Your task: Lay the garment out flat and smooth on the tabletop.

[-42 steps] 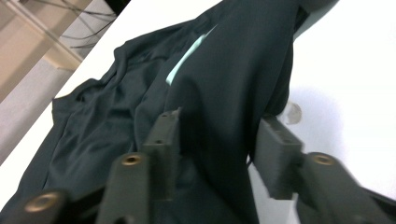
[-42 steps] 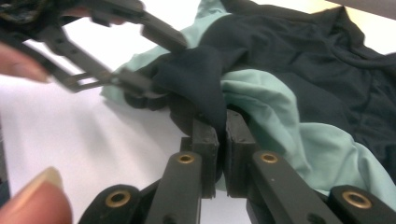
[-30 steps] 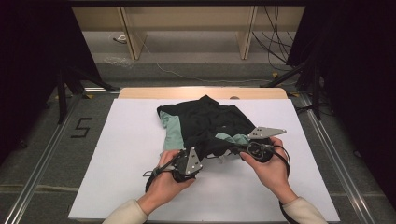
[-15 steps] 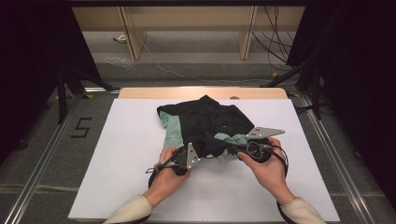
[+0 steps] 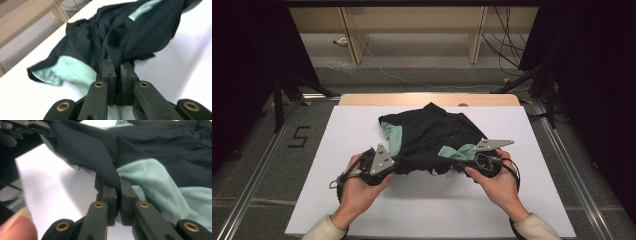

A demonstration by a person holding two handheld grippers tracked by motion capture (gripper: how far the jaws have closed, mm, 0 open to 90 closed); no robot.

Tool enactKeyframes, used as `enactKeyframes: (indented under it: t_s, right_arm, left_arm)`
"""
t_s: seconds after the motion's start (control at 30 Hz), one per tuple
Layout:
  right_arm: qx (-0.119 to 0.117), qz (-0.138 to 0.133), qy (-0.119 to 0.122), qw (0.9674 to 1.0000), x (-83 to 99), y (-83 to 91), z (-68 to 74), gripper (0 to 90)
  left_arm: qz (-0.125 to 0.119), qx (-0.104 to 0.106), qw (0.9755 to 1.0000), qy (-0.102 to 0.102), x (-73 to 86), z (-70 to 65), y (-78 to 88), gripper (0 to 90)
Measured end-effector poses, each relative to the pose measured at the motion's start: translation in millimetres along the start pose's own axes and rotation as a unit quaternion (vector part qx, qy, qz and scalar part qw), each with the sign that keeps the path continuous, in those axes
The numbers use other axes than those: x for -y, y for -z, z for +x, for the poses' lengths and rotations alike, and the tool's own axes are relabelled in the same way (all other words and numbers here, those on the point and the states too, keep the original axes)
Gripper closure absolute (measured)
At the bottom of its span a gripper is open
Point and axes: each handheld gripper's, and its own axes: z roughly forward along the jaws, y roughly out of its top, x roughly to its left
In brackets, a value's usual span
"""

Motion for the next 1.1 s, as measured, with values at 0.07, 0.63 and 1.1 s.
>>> enactKeyframes:
  t_s: [0.07,0.63,1.1]
  right_arm:
    - [-0.012,-0.006,-0.001,0.9999,-3.5,3.0,5.9,85.1]
    - [0.067,0.036,0.004,0.9971,-6.7,-69.0,-42.6,83.6]
    - [0.072,0.059,-0.002,0.9957,-2.6,-83.2,-46.7,83.8]
  left_arm:
    - [-0.010,-0.009,0.9999,-0.009,-5.7,0.9,7.3,84.0]
    - [0.115,-0.024,0.9931,-0.004,27.0,44.4,-105.7,71.9]
    - [0.117,0.041,0.9917,-0.035,-14.5,4.2,-48.4,42.9]
